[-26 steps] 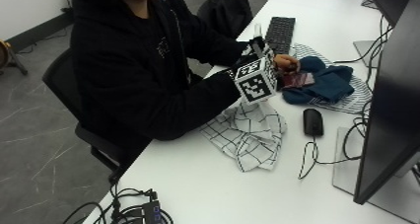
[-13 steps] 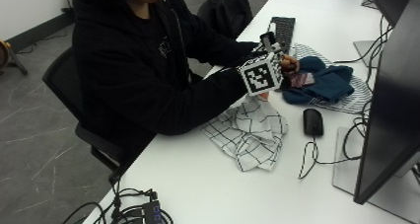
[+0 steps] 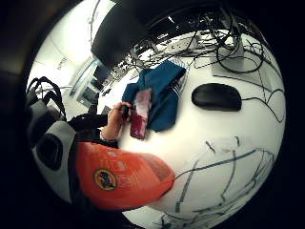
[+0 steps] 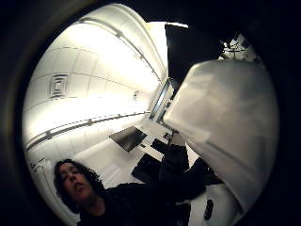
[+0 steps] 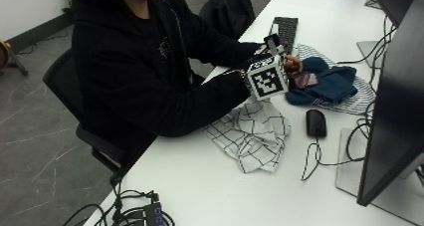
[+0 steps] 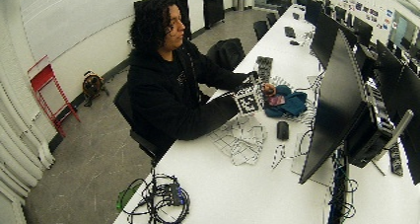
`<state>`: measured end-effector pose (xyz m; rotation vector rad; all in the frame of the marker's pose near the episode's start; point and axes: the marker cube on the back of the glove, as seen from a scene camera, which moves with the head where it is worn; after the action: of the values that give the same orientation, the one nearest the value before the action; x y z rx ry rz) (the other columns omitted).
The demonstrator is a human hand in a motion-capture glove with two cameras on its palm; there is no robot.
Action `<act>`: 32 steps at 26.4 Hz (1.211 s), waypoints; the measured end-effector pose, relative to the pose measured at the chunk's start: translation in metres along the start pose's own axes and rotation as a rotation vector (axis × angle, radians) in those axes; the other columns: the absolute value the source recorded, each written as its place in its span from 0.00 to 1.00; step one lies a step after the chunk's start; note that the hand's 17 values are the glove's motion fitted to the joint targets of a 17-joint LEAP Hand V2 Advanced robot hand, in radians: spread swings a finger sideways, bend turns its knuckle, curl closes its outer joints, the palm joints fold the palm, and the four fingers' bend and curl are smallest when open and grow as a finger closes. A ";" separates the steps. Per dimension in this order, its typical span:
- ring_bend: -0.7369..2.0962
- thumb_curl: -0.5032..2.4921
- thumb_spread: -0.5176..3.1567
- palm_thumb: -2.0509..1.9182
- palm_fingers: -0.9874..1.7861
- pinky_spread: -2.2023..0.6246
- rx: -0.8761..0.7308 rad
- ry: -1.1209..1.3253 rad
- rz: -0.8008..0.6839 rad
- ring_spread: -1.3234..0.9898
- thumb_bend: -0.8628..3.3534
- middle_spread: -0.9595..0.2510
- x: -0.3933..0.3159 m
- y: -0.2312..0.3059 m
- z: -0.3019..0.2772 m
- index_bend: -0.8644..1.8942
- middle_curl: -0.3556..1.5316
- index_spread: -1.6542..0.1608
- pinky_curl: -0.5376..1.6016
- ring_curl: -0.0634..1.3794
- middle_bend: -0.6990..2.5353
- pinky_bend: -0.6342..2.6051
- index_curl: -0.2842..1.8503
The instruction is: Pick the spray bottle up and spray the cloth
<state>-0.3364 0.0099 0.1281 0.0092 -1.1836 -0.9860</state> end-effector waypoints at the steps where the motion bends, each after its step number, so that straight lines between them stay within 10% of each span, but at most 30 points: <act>1: 0.48 0.41 0.26 0.74 0.86 0.66 -0.030 -0.012 0.014 0.46 0.19 0.60 -0.001 0.007 -0.001 0.40 0.45 0.76 0.43 0.35 0.39 0.33 0.37; 16: 0.44 0.39 0.31 0.73 0.71 0.73 -0.305 0.013 0.150 0.47 0.19 0.59 -0.024 0.022 -0.047 0.36 0.43 0.73 0.42 0.32 0.37 0.29 0.34; 32: 0.39 0.33 0.37 0.66 0.51 0.84 -0.337 0.885 0.385 0.53 0.19 0.70 -0.088 0.074 -0.176 0.35 0.40 0.69 0.39 0.28 0.33 0.24 0.28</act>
<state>-0.1568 0.0283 0.0213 -0.0447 -0.1873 -0.6968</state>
